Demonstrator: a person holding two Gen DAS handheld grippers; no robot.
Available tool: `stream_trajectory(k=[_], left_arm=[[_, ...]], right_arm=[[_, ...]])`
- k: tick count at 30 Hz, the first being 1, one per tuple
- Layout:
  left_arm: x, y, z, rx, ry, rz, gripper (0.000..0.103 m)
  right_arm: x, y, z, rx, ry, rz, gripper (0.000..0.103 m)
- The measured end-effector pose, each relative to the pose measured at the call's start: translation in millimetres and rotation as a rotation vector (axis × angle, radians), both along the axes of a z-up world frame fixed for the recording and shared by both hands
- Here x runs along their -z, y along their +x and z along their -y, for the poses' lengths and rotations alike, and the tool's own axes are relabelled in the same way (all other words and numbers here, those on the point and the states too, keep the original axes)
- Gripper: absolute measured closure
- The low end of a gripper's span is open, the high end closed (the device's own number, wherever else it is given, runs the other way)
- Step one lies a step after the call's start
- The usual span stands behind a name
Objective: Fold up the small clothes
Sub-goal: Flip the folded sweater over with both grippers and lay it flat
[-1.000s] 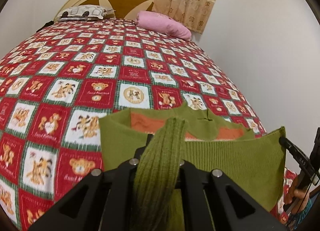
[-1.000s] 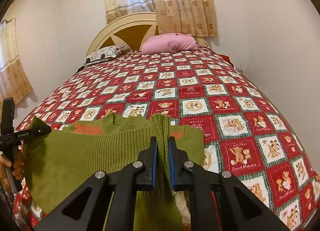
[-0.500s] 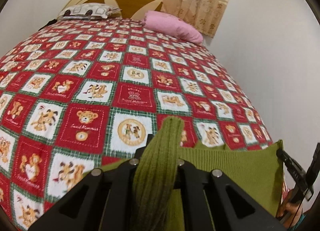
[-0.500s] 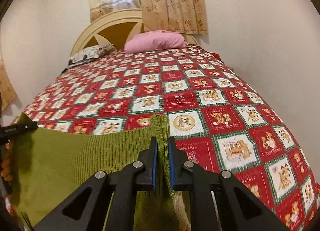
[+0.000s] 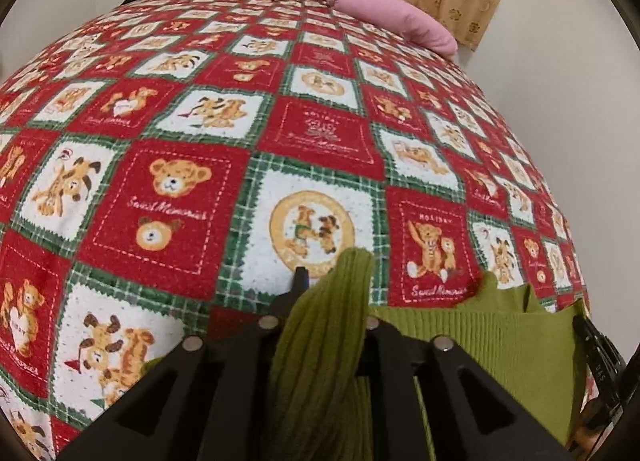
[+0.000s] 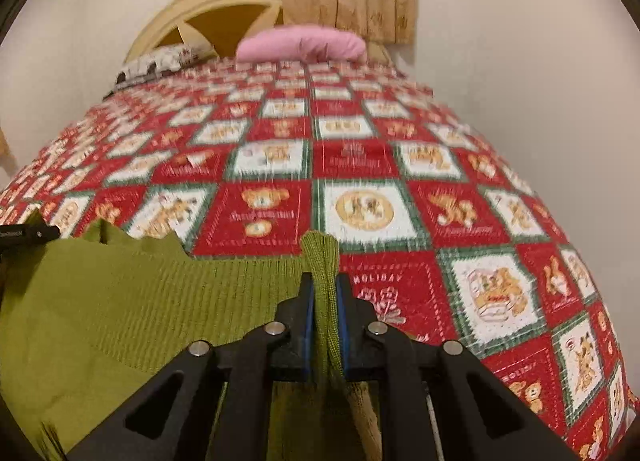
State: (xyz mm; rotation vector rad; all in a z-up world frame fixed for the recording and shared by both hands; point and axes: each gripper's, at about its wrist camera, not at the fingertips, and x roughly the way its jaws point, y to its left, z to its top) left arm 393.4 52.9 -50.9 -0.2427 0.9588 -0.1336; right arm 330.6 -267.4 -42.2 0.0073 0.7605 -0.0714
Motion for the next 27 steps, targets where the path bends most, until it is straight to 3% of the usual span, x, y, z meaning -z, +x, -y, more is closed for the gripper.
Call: stream_trajectory(k=[3, 4, 5, 8, 10, 12, 13, 19, 25, 27], left_arm=[[-6, -5, -2, -0.011, 0.009, 0.004, 0.088], [-13, -11, -6, -0.025, 0.006, 0.020, 0.085], [-21, -18, -10, -0.044, 0.011, 0.048, 0.076], [-47, -50, -18, -0.088, 0.120, 0.144, 0.060], [-62, -74, -23, -0.067, 0.171, 0.184, 0.060], [-68, -95, -27, -0.053, 0.188, 0.193, 0.060], [-69, -108, -26, -0.044, 0.191, 0.194, 0.060], [-51, -168, 8, 0.055, 0.147, 0.169, 0.060], [-26, -214, 47, 0.117, 0.208, 0.159, 0.054], [-17, -221, 51, 0.120, 0.244, 0.154, 0.053]], right_arm=[[7, 8, 7, 0.017, 0.028, -0.058, 0.080], [7, 7, 10, 0.034, 0.036, -0.058, 0.069], [5, 4, 16, 0.053, 0.067, -0.044, 0.067], [-14, -21, 43, 0.116, 0.180, 0.083, 0.067], [-38, -53, 58, 0.215, 0.178, 0.212, 0.067], [-59, -83, 60, 0.221, 0.147, 0.267, 0.070], [-63, -92, 56, 0.192, 0.140, 0.261, 0.076], [-46, -162, 3, -0.013, 0.098, 0.144, 0.077], [3, -199, -14, -0.007, 0.051, 0.019, 0.077], [15, -203, -10, 0.007, 0.081, -0.031, 0.077]])
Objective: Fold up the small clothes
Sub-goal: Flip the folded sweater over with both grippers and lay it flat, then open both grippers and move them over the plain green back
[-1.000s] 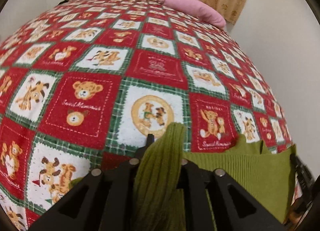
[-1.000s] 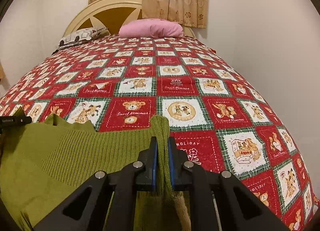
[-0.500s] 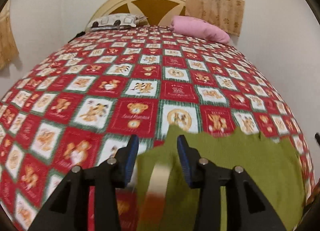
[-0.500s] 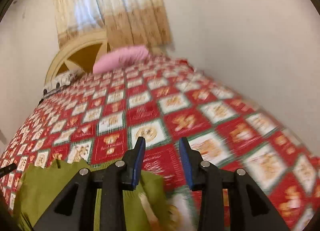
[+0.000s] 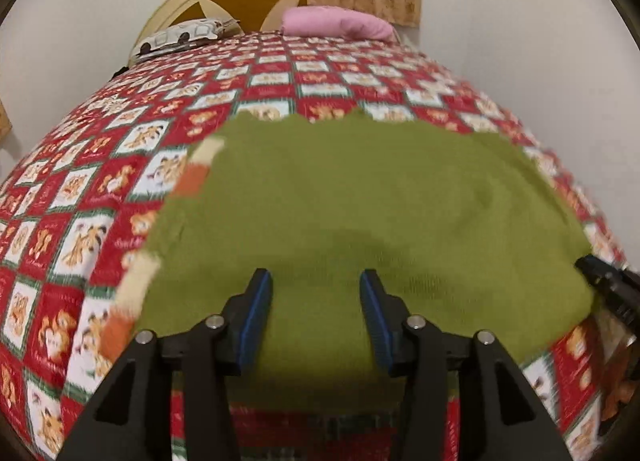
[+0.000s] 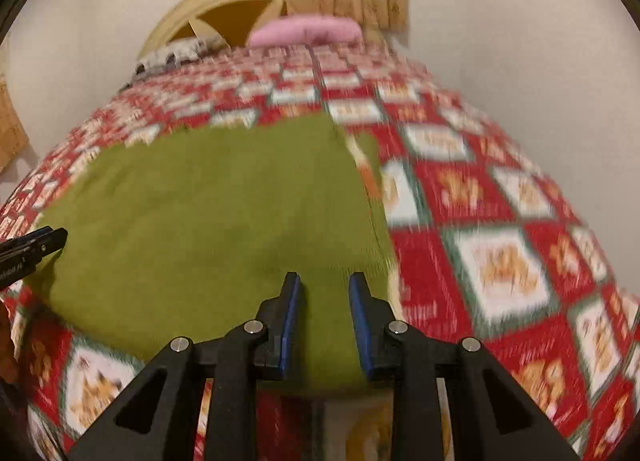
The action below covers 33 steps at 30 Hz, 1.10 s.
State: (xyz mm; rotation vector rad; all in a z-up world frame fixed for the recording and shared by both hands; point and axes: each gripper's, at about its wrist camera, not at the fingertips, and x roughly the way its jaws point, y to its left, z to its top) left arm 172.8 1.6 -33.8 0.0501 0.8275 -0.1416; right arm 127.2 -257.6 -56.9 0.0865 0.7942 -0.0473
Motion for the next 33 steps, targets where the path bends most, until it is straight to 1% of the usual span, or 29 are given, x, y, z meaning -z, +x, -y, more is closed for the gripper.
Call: stream_trajectory(k=[2, 3, 5, 7, 10, 12, 13, 14, 15, 16, 17, 18, 20, 22, 24, 25, 26, 27, 28, 30, 33], left_arm=[[2, -5, 2, 0.000, 0.018, 0.007, 0.050], [1, -6, 1, 0.001, 0.011, 0.010, 0.048], [2, -6, -3, -0.004, -0.006, 0.010, 0.039], [5, -7, -8, -0.006, -0.037, 0.000, 0.038], [8, -7, -16, -0.006, -0.095, -0.009, 0.037], [10, -7, -17, -0.007, -0.113, -0.013, 0.035], [11, -6, -15, -0.006, -0.109, -0.014, 0.033], [12, -7, -13, -0.003, -0.100, -0.014, 0.030], [13, -6, -9, 0.004, -0.086, -0.013, 0.029], [13, -7, -6, 0.009, -0.071, -0.011, 0.026], [13, -7, -5, 0.011, -0.062, -0.010, 0.024], [14, -7, -4, 0.009, -0.056, -0.010, 0.023], [15, -7, -7, 0.008, -0.062, -0.013, 0.021], [15, -7, -8, 0.010, -0.068, -0.015, 0.020], [16, -7, -7, 0.015, -0.064, -0.016, 0.016], [16, -7, -6, 0.018, -0.062, -0.019, 0.012], [16, -6, -6, 0.020, -0.060, -0.022, 0.007], [17, -6, -5, 0.020, -0.055, -0.027, 0.005], [17, -6, -5, 0.018, -0.051, -0.028, 0.004], [17, -6, -4, 0.018, -0.051, -0.027, 0.004], [17, -6, -4, 0.019, -0.047, -0.029, 0.004]], right_arm=[[2, -5, 5, 0.012, 0.032, -0.018, 0.078], [4, -7, 4, 0.015, 0.024, -0.035, 0.078], [6, -10, 2, 0.021, 0.008, -0.061, 0.078], [8, -17, 2, 0.032, 0.020, -0.076, 0.078], [8, -34, 3, 0.033, 0.051, -0.067, 0.078], [7, -42, 2, 0.030, 0.065, -0.073, 0.078], [6, -44, 0, 0.016, 0.051, -0.078, 0.078], [2, -46, -3, -0.012, 0.021, -0.071, 0.078], [-5, -47, -2, -0.028, 0.018, -0.052, 0.078], [-12, -50, 1, -0.034, 0.037, -0.023, 0.077], [-21, -53, 7, -0.032, 0.074, 0.027, 0.076], [-31, -55, 16, 0.000, 0.104, 0.084, 0.076], [-39, -52, 30, 0.065, 0.130, 0.119, 0.063], [-33, -36, 37, 0.066, 0.157, 0.070, 0.063], [-19, -21, 36, 0.050, 0.162, -0.001, 0.063], [-12, -17, 34, 0.040, 0.162, -0.018, 0.064], [-8, -16, 31, 0.031, 0.157, -0.025, 0.082], [-5, -18, 25, 0.023, 0.124, -0.026, 0.092], [-5, -22, 18, 0.024, 0.066, -0.020, 0.096], [-6, -32, 12, 0.011, 0.023, -0.011, 0.097], [1, -44, 15, 0.027, 0.011, -0.044, 0.097]])
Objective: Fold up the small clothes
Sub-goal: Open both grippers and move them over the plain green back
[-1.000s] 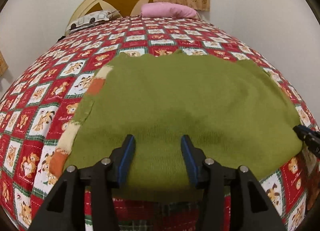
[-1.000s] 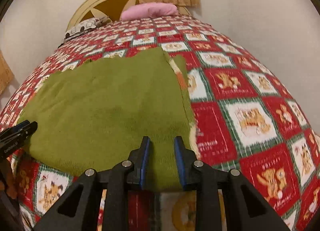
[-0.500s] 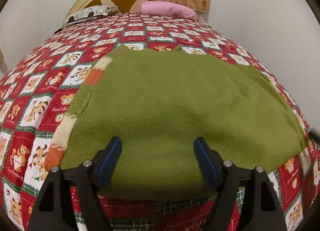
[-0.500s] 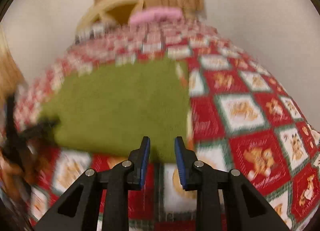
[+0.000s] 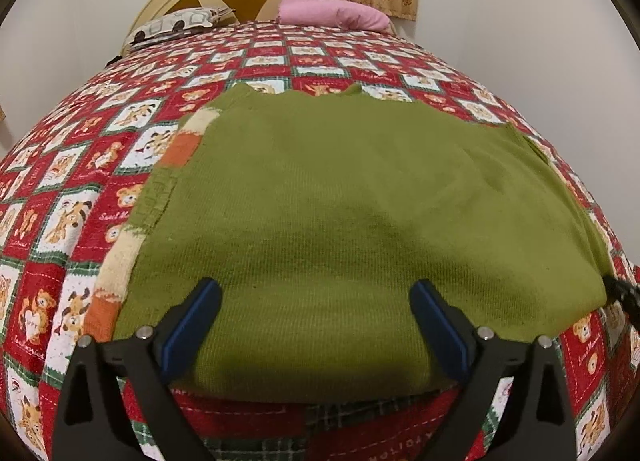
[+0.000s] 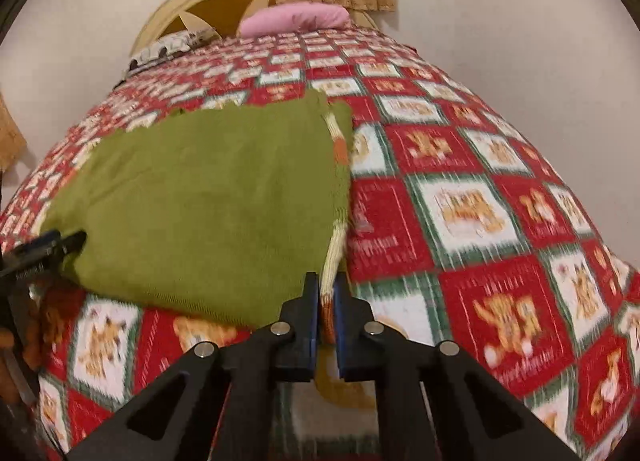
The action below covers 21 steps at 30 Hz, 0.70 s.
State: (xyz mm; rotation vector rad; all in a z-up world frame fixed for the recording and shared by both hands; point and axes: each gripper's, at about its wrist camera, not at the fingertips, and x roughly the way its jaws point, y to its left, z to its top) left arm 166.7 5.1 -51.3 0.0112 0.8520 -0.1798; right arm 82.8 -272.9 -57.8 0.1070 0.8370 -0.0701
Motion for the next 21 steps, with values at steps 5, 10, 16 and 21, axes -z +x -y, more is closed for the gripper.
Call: stream_trajectory(k=[5, 10, 16, 21], left_arm=[[0, 0, 1, 0.000, 0.005, -0.001, 0.004], [1, 1, 0, -0.001, 0.002, -0.001, 0.004], [1, 1, -1, -0.005, 0.017, 0.000, 0.003], [1, 1, -1, -0.015, 0.024, -0.003, 0.001]], right_arm=[[2, -9, 1, -0.005, -0.018, 0.004, 0.097], [-17, -21, 17, 0.048, 0.062, 0.054, 0.094], [-52, -11, -15, 0.005, 0.035, 0.191, 0.094], [-45, 41, -86, -0.165, 0.019, 0.166, 0.094]])
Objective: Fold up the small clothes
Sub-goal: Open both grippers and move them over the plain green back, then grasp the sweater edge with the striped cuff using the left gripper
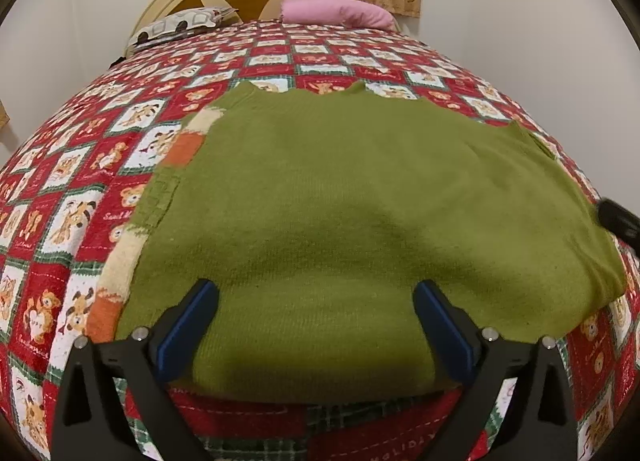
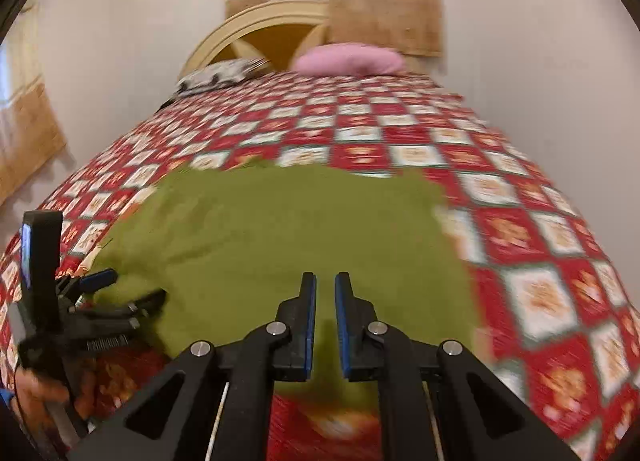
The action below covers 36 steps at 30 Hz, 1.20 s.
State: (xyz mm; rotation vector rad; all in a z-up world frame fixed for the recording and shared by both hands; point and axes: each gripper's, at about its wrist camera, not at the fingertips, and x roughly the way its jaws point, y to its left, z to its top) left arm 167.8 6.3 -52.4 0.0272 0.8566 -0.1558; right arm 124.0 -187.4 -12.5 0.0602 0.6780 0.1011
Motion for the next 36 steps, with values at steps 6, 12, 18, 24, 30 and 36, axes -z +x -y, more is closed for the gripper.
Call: stream_trajectory(k=[6, 12, 18, 24, 30, 36], left_arm=[[1, 0, 2, -0.009, 0.016, -0.006, 0.000], [-1, -2, 0, -0.026, 0.017, 0.006, 0.000], [-8, -12, -22, -0.106, -0.081, 0.037, 0.000], [-15, -44, -72, -0.245, -0.327, 0.120, 0.000], [-8, -16, -85, -0.331, -0.365, 0.065, 0.002], [-2, 17, -75, -0.307, -0.392, 0.012, 0.005]], right_arm=[[52, 38, -44, -0.065, -0.036, -0.129, 0.094], [52, 36, -39, -0.068, -0.001, -0.120, 0.094], [51, 35, -37, -0.069, 0.004, -0.112, 0.093], [53, 35, -31, -0.075, 0.065, -0.112, 0.093], [53, 35, -32, -0.075, 0.057, -0.111, 0.093], [53, 35, -32, -0.074, 0.056, -0.111, 0.093]])
